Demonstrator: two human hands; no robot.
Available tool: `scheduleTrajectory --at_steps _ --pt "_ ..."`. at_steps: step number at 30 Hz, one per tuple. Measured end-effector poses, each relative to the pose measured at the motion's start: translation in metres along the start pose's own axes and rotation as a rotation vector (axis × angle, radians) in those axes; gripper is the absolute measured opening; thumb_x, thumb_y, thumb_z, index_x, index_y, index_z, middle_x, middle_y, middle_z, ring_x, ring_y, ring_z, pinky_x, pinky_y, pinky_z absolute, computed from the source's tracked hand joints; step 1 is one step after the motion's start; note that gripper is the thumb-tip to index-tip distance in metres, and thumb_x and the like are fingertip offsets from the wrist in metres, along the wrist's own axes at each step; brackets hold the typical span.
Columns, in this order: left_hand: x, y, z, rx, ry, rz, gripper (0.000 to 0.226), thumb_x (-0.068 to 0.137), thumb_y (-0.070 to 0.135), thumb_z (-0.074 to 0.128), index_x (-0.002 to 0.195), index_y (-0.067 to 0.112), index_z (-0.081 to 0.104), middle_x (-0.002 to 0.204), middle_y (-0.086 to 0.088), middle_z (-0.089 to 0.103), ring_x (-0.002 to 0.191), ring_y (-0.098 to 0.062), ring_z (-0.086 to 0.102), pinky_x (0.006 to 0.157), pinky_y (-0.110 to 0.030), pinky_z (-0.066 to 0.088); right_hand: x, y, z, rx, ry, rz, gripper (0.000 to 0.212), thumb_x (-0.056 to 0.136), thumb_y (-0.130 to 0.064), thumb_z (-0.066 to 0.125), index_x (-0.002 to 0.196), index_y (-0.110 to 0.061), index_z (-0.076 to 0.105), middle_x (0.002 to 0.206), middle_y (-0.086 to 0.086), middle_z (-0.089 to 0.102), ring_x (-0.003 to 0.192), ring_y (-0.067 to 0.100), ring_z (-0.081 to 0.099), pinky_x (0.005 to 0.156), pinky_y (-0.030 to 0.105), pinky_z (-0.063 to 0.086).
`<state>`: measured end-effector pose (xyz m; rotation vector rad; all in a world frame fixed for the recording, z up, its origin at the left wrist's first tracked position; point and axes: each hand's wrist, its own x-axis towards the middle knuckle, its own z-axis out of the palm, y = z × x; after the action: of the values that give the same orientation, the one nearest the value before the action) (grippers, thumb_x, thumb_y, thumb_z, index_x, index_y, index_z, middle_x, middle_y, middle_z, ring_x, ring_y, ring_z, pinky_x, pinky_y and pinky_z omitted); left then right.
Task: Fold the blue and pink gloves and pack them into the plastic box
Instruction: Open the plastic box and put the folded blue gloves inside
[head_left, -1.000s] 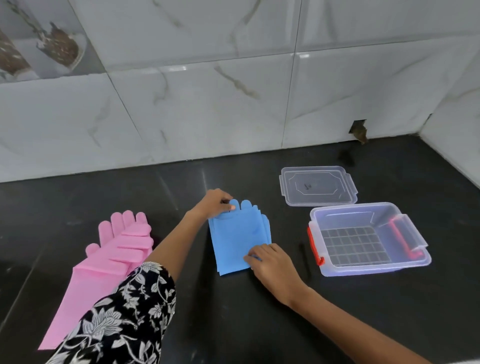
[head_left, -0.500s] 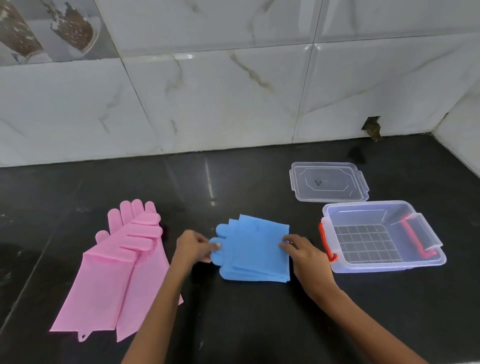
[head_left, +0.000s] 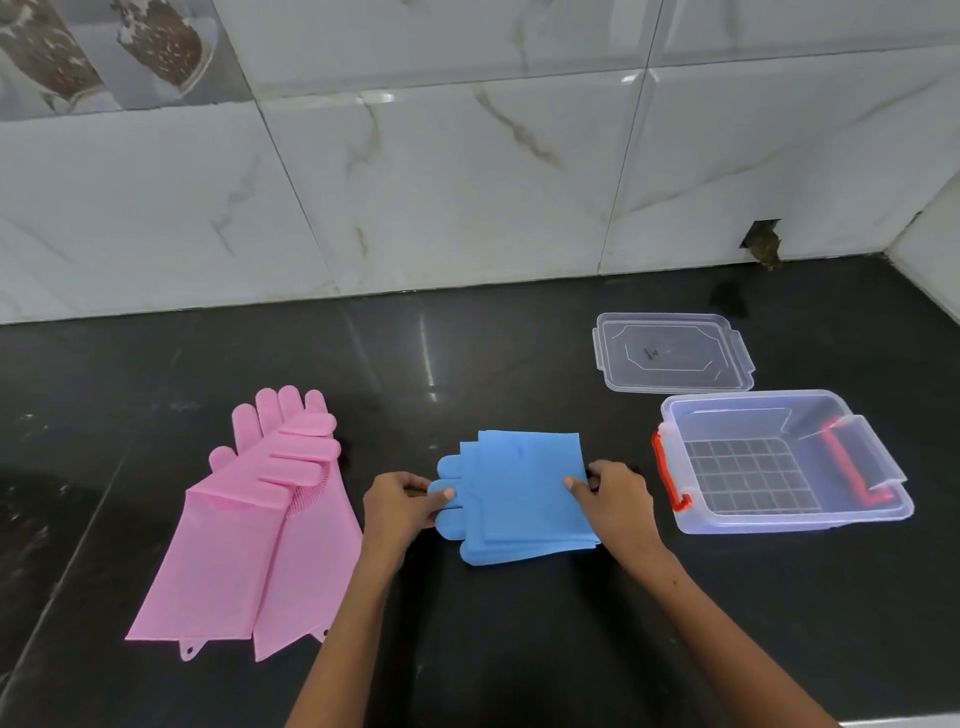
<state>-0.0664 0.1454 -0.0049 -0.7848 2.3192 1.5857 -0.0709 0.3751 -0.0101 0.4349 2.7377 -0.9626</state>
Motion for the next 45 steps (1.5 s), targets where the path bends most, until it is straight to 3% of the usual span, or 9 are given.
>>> scheduleTrajectory --at_steps 4,9,14,18,25,29,35,38,45 --pt "0.001 0.001 0.002 0.057 -0.042 -0.002 0.014 0.079 0.013 0.074 0.087 0.012 0.063 0.094 -0.009 0.069 0.077 -0.015 0.068 0.055 -0.022 0.054 0.005 0.000 -0.003 0.056 -0.011 0.024 0.025 0.087 -0.030 0.065 0.096 -0.007 0.064 0.089 0.005 0.064 0.071 0.009 0.054 0.055 0.014 0.036" --pt "0.000 0.001 0.007 0.082 -0.078 -0.009 0.019 0.083 0.017 0.069 0.094 0.016 0.053 0.102 -0.006 0.063 0.087 -0.017 0.064 0.063 -0.027 0.056 0.008 0.000 -0.003 0.064 -0.026 0.028 0.025 0.085 -0.030 0.066 0.098 -0.010 0.060 0.097 0.005 0.064 0.079 0.011 0.056 0.068 0.021 0.044" --pt "-0.007 -0.004 0.010 -0.121 -0.077 -0.021 0.056 0.086 0.019 0.066 0.135 0.011 0.040 0.121 -0.011 0.057 0.101 -0.024 0.062 0.078 -0.036 0.057 0.009 0.001 -0.005 0.054 -0.017 0.011 0.028 0.086 -0.029 0.065 0.105 -0.009 0.060 0.106 0.007 0.064 0.083 0.012 0.055 0.078 0.025 0.048" --pt "-0.011 -0.009 0.016 -0.255 0.031 -0.013 0.028 0.084 0.013 0.068 0.111 0.010 0.064 0.108 -0.009 0.069 0.095 -0.021 0.067 0.084 -0.040 0.057 0.007 0.000 -0.005 0.054 -0.019 -0.004 0.030 0.087 -0.028 0.065 0.110 -0.008 0.060 0.112 0.008 0.065 0.091 0.017 0.061 0.082 0.027 0.050" --pt "-0.015 -0.012 0.018 -0.366 0.132 0.004 0.016 0.076 0.007 0.075 0.090 0.012 0.071 0.091 -0.007 0.073 0.087 -0.022 0.070 0.080 -0.042 0.058 -0.003 -0.005 -0.013 0.090 0.043 -0.067 0.033 0.087 -0.025 0.065 0.115 -0.009 0.061 0.116 0.007 0.065 0.101 0.020 0.063 0.088 0.029 0.049" --pt "-0.023 -0.002 0.008 -0.379 0.116 0.065 0.014 0.076 0.007 0.075 0.082 0.019 0.072 0.086 -0.004 0.074 0.080 -0.019 0.072 0.067 -0.032 0.059 -0.008 -0.012 -0.024 0.122 0.068 -0.126 0.032 0.086 -0.025 0.065 0.114 -0.009 0.063 0.115 0.007 0.066 0.099 0.019 0.063 0.086 0.026 0.049" --pt "-0.046 0.033 -0.006 -0.359 0.114 0.170 0.015 0.075 0.006 0.075 0.083 0.019 0.072 0.073 0.007 0.074 0.070 -0.009 0.072 0.052 -0.017 0.054 -0.014 -0.022 -0.056 0.205 0.066 -0.206 0.027 0.085 -0.026 0.067 0.107 -0.009 0.065 0.107 0.005 0.068 0.084 0.009 0.058 0.075 0.019 0.048" --pt "-0.061 0.059 0.002 -0.326 0.097 0.231 0.017 0.075 0.009 0.076 0.092 0.013 0.073 0.082 0.000 0.075 0.076 -0.013 0.072 0.062 -0.024 0.057 -0.017 -0.018 -0.088 0.268 0.108 -0.224 0.025 0.082 -0.022 0.070 0.102 -0.008 0.068 0.097 0.002 0.068 0.078 0.009 0.060 0.067 0.018 0.048" --pt "-0.092 0.120 0.074 -0.281 0.011 0.378 0.015 0.074 0.009 0.078 0.087 0.016 0.075 0.079 -0.001 0.076 0.073 -0.011 0.072 0.062 -0.024 0.056 -0.018 0.029 -0.185 0.323 0.127 -0.156 0.023 0.083 -0.023 0.070 0.102 -0.011 0.067 0.095 0.000 0.066 0.087 0.017 0.064 0.079 0.038 0.058"
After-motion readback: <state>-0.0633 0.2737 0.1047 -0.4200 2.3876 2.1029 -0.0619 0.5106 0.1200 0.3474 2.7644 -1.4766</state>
